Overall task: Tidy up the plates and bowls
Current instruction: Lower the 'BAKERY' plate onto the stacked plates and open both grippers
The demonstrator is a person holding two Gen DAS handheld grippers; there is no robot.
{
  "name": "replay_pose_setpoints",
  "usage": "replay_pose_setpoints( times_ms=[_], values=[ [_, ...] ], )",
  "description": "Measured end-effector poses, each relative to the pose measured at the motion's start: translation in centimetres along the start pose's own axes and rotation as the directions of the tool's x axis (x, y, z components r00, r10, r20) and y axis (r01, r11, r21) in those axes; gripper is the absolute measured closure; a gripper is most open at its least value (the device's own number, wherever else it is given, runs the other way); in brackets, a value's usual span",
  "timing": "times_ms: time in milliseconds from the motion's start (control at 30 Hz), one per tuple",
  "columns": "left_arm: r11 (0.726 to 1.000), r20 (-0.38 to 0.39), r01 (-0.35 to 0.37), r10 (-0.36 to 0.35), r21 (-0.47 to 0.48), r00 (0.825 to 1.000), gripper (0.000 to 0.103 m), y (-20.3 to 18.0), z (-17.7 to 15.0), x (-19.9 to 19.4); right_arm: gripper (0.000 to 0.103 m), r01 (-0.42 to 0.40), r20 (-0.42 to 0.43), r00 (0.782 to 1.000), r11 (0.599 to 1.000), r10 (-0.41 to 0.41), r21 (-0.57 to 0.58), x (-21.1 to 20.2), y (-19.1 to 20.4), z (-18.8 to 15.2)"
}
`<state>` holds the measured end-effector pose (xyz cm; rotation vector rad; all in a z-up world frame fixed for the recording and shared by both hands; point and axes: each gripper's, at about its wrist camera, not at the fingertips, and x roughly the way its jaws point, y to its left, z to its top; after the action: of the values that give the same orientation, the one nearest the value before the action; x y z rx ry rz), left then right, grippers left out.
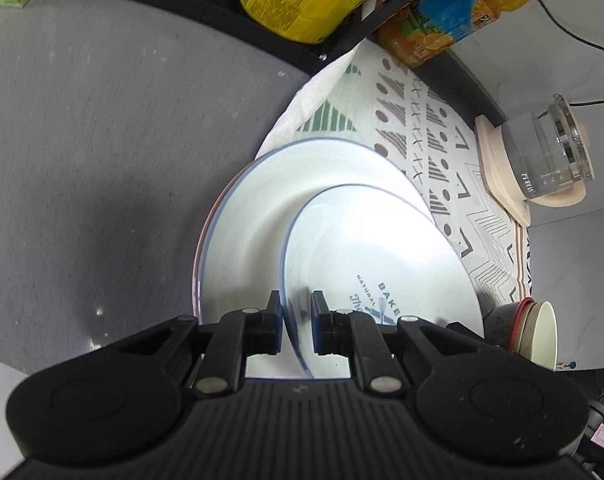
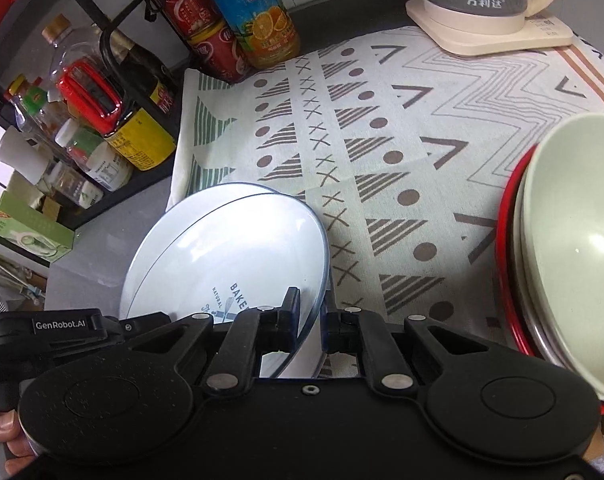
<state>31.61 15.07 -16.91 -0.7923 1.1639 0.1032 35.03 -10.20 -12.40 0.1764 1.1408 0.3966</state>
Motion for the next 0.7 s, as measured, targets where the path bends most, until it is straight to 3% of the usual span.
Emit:
replay_pose_setpoints(
  times_ms=[333,500,567,700],
  values=[
    [0.999,0.023,-0.043,0.043,0.009,0.999,0.085,0.1,1.4,-1.0,0.097,0.03,0.047,0.998,1.0,-0.03,0.003,0.0,0.2,-0.2],
    [0.999,0.084,-0.047,0.046,0.015,0.995,0.061,0.0,2.6,-3.0,0.096,0.051,0.057,0.997,0.999,-0.05,-0.018,0.1,0.5,0.0],
    [0.997,0.117,-0.074,0.07,0.037,0.991,0.045,-0.4,2.9,-3.6,0.095,0.068,0.062,0.996,0.997,-0.066,-0.039,0.2,0.8,-0.1],
    [0.992,0.125,-0.116,0.11,0.047,0.986,0.042,-0.3,3.0,-3.1,0.092,0.107,0.052,0.993,0.993,-0.105,-0.047,0.8,0.8,-0.2]
  ],
)
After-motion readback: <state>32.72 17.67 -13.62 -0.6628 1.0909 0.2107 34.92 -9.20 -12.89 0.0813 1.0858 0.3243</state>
